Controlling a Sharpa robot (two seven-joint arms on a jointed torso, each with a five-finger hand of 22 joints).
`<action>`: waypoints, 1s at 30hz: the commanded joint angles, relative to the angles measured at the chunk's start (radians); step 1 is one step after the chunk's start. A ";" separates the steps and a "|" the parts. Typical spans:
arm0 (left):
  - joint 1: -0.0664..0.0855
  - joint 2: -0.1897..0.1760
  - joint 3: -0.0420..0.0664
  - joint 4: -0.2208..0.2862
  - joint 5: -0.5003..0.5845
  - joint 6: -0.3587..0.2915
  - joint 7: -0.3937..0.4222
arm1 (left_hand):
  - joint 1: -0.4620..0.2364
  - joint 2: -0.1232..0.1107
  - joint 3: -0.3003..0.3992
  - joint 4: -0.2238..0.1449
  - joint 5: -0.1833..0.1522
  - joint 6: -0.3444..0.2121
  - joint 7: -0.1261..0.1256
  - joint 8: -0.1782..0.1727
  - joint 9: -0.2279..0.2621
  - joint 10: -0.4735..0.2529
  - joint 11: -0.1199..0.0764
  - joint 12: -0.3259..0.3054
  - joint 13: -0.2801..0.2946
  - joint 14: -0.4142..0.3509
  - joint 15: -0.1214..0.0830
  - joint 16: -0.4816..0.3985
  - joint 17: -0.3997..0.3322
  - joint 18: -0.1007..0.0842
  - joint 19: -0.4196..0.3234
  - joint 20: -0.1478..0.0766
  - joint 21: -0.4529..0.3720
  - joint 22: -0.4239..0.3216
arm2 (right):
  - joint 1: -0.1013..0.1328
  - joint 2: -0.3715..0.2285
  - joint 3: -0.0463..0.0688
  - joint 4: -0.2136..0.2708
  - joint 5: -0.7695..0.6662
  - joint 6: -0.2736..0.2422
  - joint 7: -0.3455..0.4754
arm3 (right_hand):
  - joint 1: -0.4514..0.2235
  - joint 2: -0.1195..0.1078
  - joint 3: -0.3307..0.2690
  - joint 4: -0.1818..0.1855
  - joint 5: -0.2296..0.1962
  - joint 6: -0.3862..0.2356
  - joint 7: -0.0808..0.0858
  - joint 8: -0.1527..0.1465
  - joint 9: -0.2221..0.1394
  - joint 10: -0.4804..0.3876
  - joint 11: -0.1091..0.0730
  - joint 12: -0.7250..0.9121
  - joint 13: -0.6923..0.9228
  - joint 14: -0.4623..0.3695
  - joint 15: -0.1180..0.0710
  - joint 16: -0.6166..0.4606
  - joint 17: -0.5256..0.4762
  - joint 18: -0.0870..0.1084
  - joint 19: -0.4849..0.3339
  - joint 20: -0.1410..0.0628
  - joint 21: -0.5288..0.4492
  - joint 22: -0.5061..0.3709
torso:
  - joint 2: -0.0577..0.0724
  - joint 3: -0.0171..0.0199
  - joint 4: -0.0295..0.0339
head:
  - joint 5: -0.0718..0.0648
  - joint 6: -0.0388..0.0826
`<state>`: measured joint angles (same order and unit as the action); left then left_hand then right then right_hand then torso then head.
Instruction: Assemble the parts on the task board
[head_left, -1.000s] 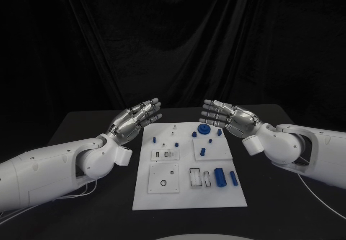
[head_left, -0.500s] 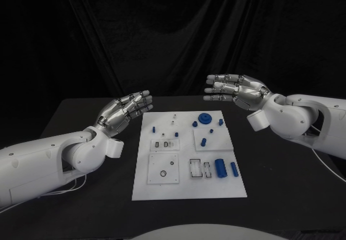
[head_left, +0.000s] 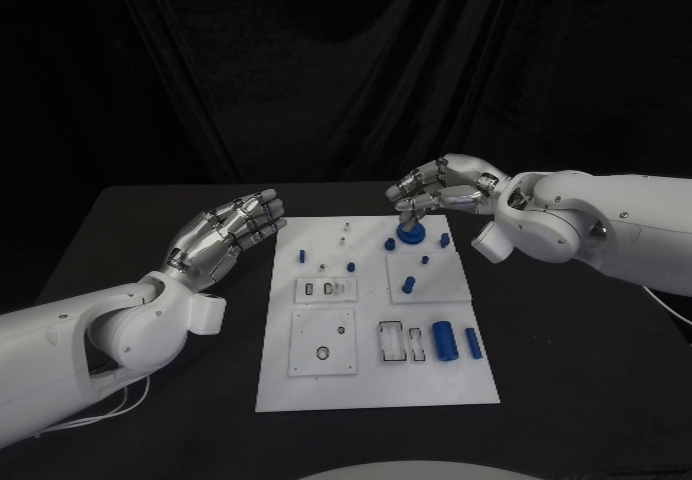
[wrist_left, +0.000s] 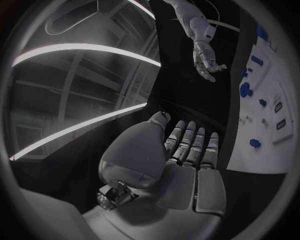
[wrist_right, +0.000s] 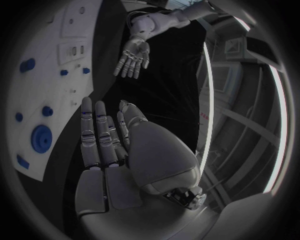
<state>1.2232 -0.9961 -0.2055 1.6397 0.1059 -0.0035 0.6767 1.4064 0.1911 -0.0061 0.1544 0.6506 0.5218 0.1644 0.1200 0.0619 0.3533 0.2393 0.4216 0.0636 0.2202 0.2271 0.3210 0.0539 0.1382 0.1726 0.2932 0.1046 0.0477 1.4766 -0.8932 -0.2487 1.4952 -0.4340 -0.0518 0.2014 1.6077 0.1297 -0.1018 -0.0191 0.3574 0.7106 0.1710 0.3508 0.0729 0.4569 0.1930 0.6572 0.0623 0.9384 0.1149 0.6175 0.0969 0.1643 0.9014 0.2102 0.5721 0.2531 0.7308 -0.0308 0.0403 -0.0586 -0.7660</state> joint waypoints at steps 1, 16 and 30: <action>0.004 -0.010 0.003 0.018 0.020 0.005 0.210 | -0.007 -0.003 0.006 -0.001 0.004 0.009 0.005 0.006 0.002 -0.001 0.009 0.004 0.001 0.002 0.006 0.007 0.001 -0.009 0.002 0.000 0.002 0.000 | 0.009 0.003 0.001 0.003 -0.475 -0.160 -0.097 | -0.016 -0.030 -0.004 0.017 -0.046 0.038 -0.013 -0.026 -0.003 0.077 -0.035 -0.022 -0.002 0.160 -0.050 0.087 0.044 0.018 0.101 -0.041 0.118 0.068 | 0.031 -0.0066 0.0111 | -0.009 0.011; 0.006 -0.036 0.007 0.056 0.008 0.022 0.211 | -0.018 -0.007 0.033 -0.004 0.005 0.016 0.009 0.007 0.002 0.000 0.023 0.012 0.001 0.007 0.020 0.028 0.002 -0.022 0.005 0.000 0.004 0.000 | 0.016 -0.006 0.001 0.078 -1.238 -0.330 -0.353 | -0.048 -0.162 0.120 0.162 -0.091 0.135 -0.082 -0.196 0.007 0.407 -0.086 -0.310 0.001 0.526 -0.110 0.768 0.906 -0.074 0.461 -0.098 0.790 0.879 | 0.081 -0.0129 0.0380 | -0.045 0.050; 0.005 -0.038 0.007 0.060 0.010 0.042 0.209 | -0.020 -0.006 0.051 -0.006 0.005 0.012 0.010 0.005 0.001 -0.007 0.025 0.010 0.000 -0.003 0.022 0.025 0.000 -0.026 0.000 -0.001 0.001 -0.002 | 0.015 -0.032 0.001 0.132 -1.384 -0.269 -0.431 | -0.076 -0.199 0.139 0.183 -0.115 0.164 -0.097 -0.199 0.021 0.422 -0.099 -0.340 0.004 0.535 -0.135 0.767 0.916 -0.083 0.480 -0.120 0.820 0.934 | 0.115 -0.0267 0.0504 | -0.067 0.072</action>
<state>1.2265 -1.0329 -0.1997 1.6957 0.1161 0.0133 0.6776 1.3956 0.1889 0.0367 0.1476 0.6506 0.5309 0.1659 0.1239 0.0628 0.3485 0.2598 0.4287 0.0633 0.2236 0.2450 0.3443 0.0555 0.1228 0.1725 0.2931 0.1045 0.0465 1.4907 -0.9223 -0.2482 1.6210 -1.7468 -0.3313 -0.1701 1.5354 -0.0620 0.0355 0.1592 0.2472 0.8684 0.0754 0.1517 0.0921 0.8703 0.0947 0.3221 0.0648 1.4666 -0.0110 1.3825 1.0120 0.0933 1.3744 0.0930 1.3853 1.1855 0.8373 -0.0531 0.0878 -0.1242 -0.6961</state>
